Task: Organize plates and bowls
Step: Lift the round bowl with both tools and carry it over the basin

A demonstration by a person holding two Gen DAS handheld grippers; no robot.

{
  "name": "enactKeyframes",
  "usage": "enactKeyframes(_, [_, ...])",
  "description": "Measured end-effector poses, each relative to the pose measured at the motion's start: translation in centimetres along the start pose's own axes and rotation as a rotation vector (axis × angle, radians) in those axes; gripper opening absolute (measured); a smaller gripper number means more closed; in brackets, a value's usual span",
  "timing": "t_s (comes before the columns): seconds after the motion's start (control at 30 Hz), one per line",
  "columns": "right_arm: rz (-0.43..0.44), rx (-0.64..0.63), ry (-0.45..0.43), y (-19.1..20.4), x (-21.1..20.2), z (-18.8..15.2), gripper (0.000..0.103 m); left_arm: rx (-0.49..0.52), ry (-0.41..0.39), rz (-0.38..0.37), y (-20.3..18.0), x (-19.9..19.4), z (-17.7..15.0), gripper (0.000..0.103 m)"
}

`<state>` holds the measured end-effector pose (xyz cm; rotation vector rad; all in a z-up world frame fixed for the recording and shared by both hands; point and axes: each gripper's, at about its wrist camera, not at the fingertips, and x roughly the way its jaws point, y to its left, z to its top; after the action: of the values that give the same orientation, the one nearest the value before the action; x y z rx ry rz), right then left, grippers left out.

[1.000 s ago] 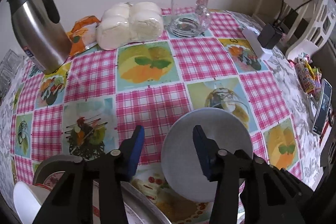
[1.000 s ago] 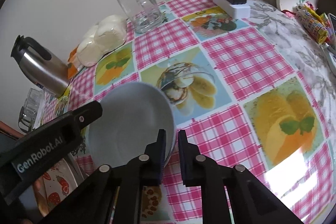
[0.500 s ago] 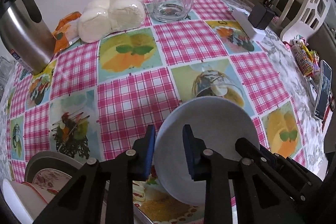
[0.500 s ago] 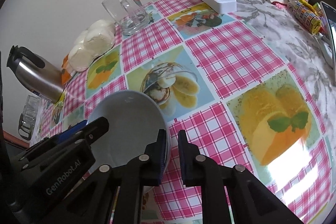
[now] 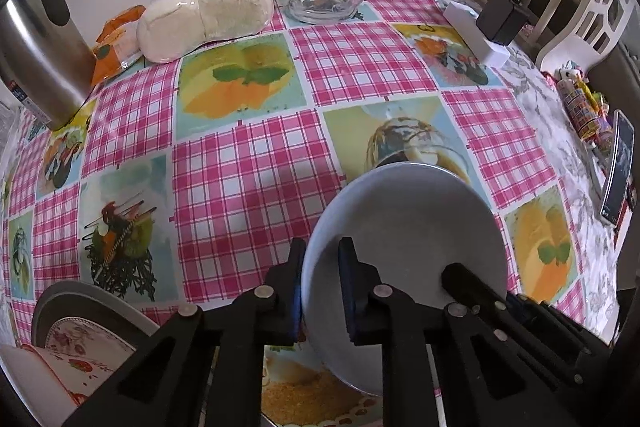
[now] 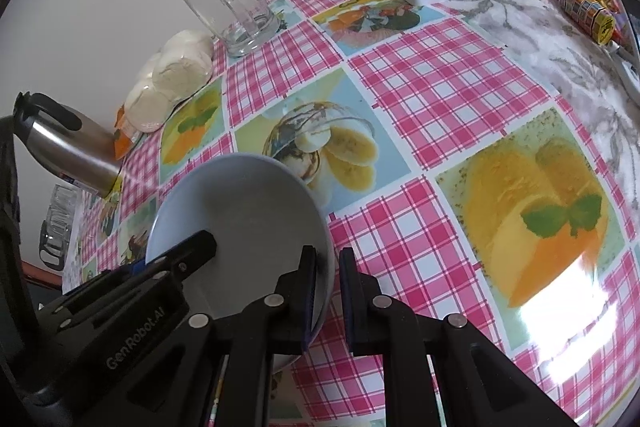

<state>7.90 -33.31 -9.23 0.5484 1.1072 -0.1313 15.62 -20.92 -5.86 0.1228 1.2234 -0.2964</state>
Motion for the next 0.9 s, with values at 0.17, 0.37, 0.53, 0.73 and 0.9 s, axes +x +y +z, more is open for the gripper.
enactKeyframes(0.17, [-0.002, 0.003, 0.015, 0.2, 0.0, -0.1, 0.013, -0.008, -0.001, -0.015, 0.1, -0.3, 0.1, 0.015])
enactKeyframes(0.37, [0.005, 0.010, 0.012, 0.3, -0.6, 0.2, 0.013, -0.012, -0.029, -0.016, 0.1, -1.6, 0.4, 0.015])
enactKeyframes(0.53, [0.018, -0.014, -0.043, 1.4, -3.0, 0.6, 0.013, -0.023, -0.087, -0.025, 0.4, -4.2, 0.9, 0.015])
enactKeyframes(0.73, [0.050, -0.027, -0.116, 3.2, -6.7, 1.2, 0.013, -0.036, -0.166, -0.048, 1.1, -8.3, 1.0, 0.015])
enactKeyframes(0.9, [0.065, -0.066, -0.168, 5.6, -9.2, 1.2, 0.013, -0.052, -0.231, -0.046, 2.5, -11.6, 0.9, 0.015])
